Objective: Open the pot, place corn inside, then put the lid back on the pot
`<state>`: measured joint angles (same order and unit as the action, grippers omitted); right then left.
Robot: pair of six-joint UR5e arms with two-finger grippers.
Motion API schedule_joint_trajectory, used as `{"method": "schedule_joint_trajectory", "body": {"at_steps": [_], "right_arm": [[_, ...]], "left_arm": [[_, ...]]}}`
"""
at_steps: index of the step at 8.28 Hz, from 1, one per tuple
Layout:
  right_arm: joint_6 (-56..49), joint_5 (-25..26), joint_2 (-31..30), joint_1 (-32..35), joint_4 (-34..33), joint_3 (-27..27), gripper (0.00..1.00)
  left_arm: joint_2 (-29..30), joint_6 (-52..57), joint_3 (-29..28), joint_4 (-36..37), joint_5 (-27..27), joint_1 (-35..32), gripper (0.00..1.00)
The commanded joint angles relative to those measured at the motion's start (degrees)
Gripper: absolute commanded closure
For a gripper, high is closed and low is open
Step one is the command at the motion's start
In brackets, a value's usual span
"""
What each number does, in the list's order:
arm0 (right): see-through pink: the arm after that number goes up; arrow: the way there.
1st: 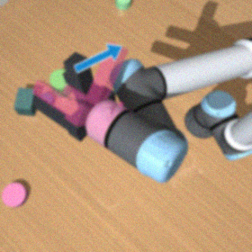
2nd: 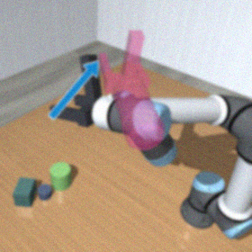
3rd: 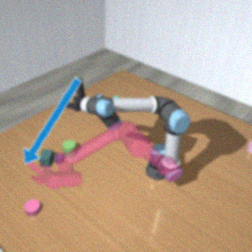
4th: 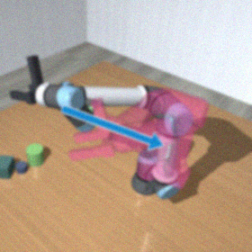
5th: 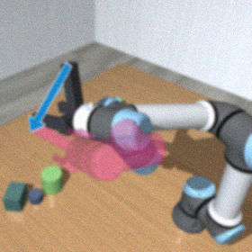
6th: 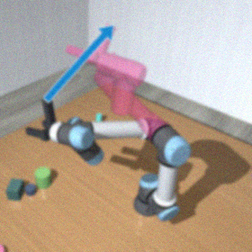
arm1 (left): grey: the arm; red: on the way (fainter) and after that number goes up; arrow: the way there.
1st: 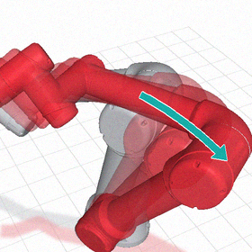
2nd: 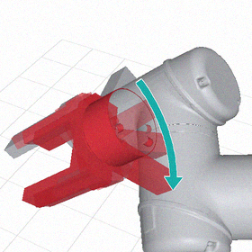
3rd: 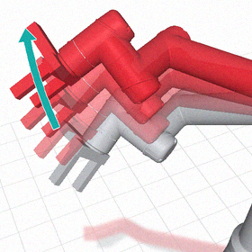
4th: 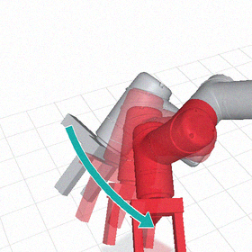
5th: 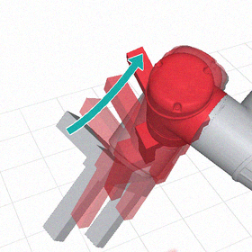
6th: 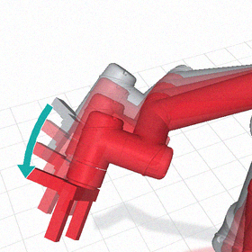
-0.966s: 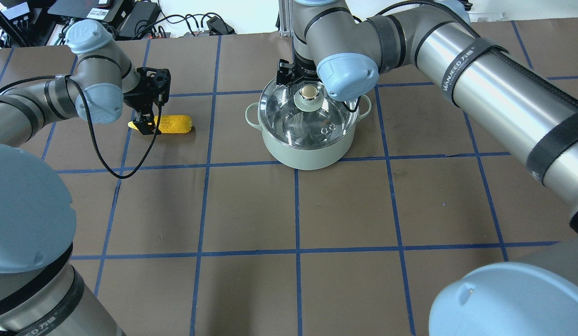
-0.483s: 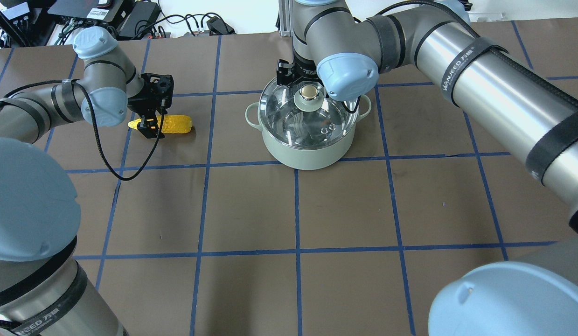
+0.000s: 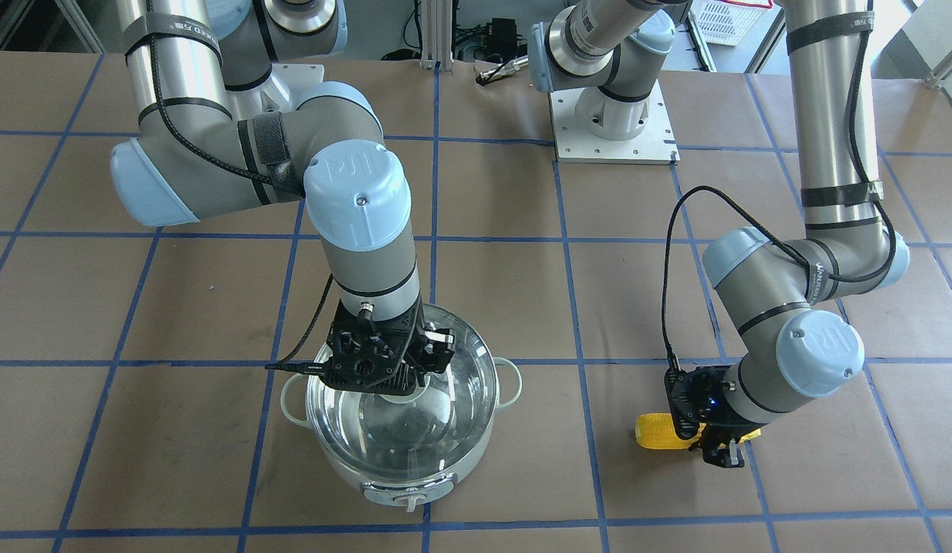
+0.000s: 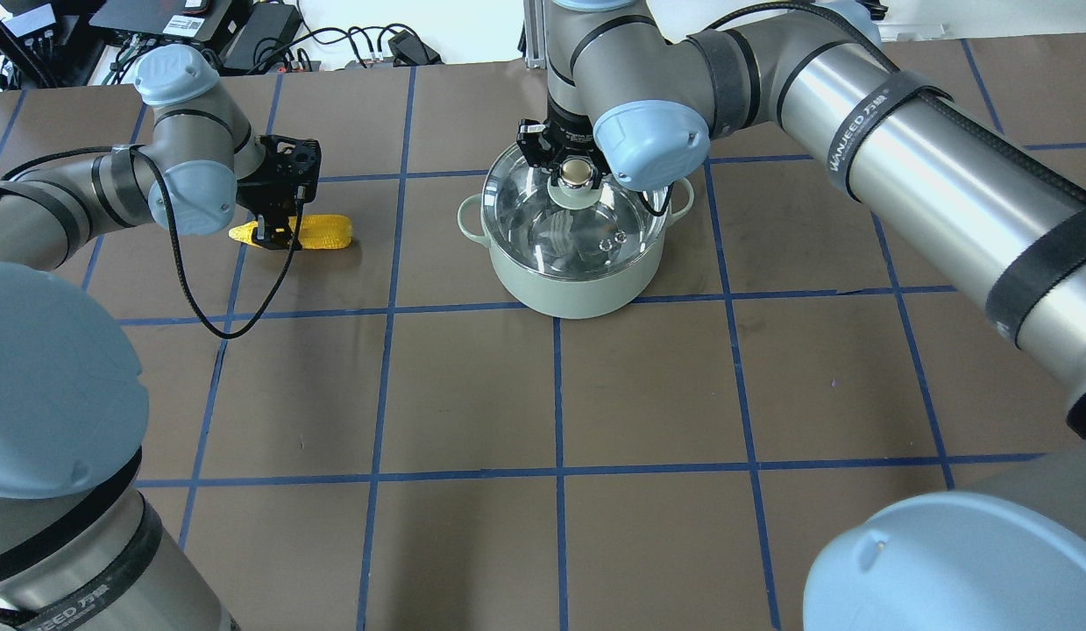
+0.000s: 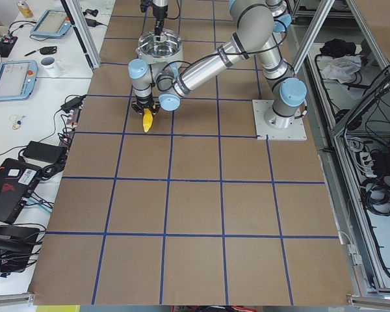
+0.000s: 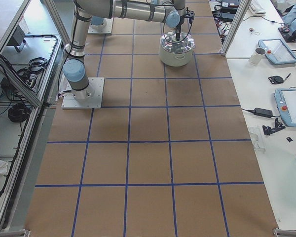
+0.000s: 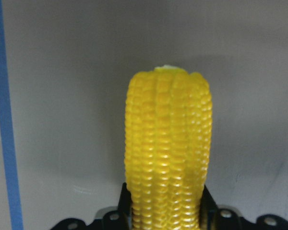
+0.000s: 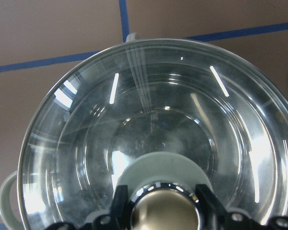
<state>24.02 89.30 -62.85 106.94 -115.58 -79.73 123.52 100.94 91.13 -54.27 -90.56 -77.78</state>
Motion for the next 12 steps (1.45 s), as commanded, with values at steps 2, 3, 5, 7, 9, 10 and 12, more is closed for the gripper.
{"method": "schedule_joint_trajectory", "body": {"at_steps": [2,3,5,7,9,10,12], "right_arm": [[-0.82,0.52,-0.69,-0.06,0.35,0.18,0.75],[-0.9,0.52,-1.65,-0.06,1.4,0.79,0.75],[-2.04,0.61,-5.68,-0.15,9.01,3.34,0.75],[-6.69,0.17,-12.26,-1.98,14.04,3.09,0.73],[-11.41,-0.79,-17.28,-7.59,20.62,2.39,0.75],[-16.5,-0.45,-19.48,-10.23,24.13,1.95,0.75],[-22.5,-0.45,-23.44,-15.51,27.76,0.02,0.75]], "left_arm": [[-6.25,0.04,-0.51,-0.83,-2.87,0.0,1.0],[-8.45,0.13,-0.43,-1.53,-3.04,-0.09,1.0],[-11.19,-0.3,-0.6,-3.2,-2.96,-1.66,1.0],[-15.05,-1.97,-0.6,-4.09,-2.87,-6.47,1.0],[-16.38,-8.02,-0.69,-4.09,-2.78,-12.97,1.0],[-16.56,-10.04,-0.69,-3.91,-2.08,-15.88,1.0],[-15.78,-24.67,-0.78,-1.82,-1.02,-23.6,1.0]]}}
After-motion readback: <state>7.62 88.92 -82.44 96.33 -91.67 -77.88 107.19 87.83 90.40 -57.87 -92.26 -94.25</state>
